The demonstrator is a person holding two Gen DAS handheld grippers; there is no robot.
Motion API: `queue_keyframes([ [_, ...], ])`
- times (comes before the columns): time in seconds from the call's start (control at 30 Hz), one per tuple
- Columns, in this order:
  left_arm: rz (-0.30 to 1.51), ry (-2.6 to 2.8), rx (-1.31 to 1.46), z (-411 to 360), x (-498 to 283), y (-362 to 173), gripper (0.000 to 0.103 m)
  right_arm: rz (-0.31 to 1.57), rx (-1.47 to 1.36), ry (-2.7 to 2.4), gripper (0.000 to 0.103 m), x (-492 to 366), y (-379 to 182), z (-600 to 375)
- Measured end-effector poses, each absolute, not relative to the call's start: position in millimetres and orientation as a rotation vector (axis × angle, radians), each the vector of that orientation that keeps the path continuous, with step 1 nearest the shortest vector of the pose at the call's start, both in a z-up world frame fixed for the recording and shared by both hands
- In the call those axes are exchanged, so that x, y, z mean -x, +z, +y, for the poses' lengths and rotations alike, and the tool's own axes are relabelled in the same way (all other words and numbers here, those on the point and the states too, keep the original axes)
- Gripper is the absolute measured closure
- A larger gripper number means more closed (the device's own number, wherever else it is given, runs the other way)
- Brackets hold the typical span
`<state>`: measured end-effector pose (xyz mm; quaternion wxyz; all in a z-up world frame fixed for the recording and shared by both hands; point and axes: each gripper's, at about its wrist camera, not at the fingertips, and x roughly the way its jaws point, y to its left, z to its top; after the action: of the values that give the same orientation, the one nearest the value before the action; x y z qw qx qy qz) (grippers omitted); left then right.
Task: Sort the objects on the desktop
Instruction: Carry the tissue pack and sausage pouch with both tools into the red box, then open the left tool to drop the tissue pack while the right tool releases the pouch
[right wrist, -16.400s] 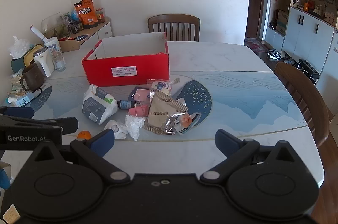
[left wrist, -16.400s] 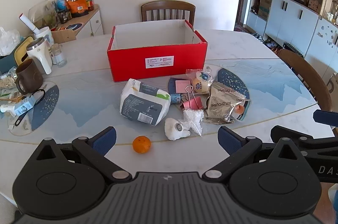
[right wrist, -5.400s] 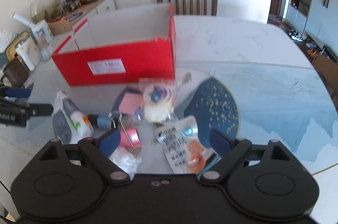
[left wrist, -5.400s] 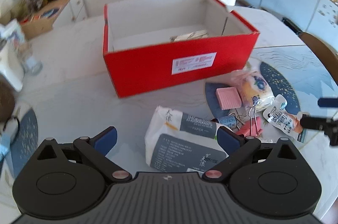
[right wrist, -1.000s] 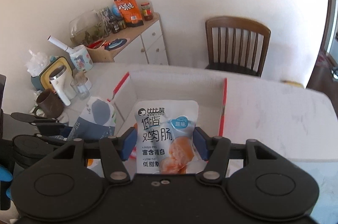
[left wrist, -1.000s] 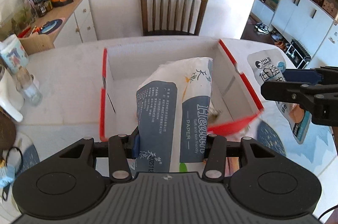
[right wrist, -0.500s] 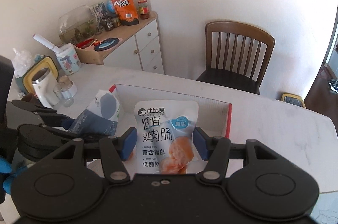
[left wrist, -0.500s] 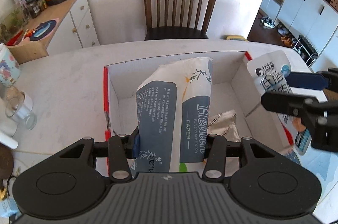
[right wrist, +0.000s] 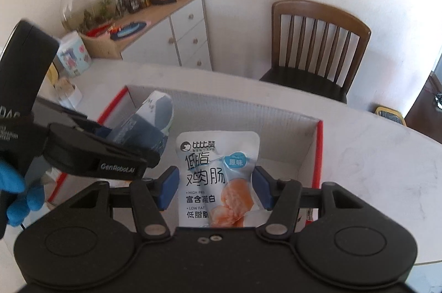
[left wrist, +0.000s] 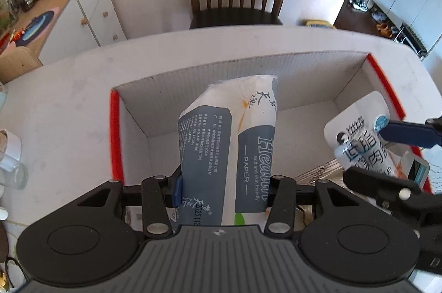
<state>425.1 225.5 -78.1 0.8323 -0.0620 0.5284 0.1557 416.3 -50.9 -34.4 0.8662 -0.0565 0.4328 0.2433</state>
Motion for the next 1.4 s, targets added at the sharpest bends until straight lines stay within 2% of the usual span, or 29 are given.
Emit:
queue_keyframes([
  [0.57, 1.237, 0.330, 0.100, 225, -442, -126, 0.057, 1.017, 0.216, 0.505, 0.045, -416, -86, -29],
  [1.0, 1.290, 0.335, 0.133, 226, -445, -131, 0.054, 1.057, 0.216, 0.509, 0.042, -416, -91, -29],
  [1.03, 1.292, 0.333, 0.131, 226, -446, -131, 0.053, 1.058, 0.213, 0.517, 0.038, -416, -91, -29],
  [1.27, 1.273, 0.320, 0.137, 225, -444, -121, 0.043, 1.041, 0.196, 0.533, 0.035, -419, -81, -33],
  [1.4, 1.246, 0.314, 0.129, 222, -441, -109, 0.041, 1.028, 0.177, 0.551, 0.035, -416, -70, -39],
])
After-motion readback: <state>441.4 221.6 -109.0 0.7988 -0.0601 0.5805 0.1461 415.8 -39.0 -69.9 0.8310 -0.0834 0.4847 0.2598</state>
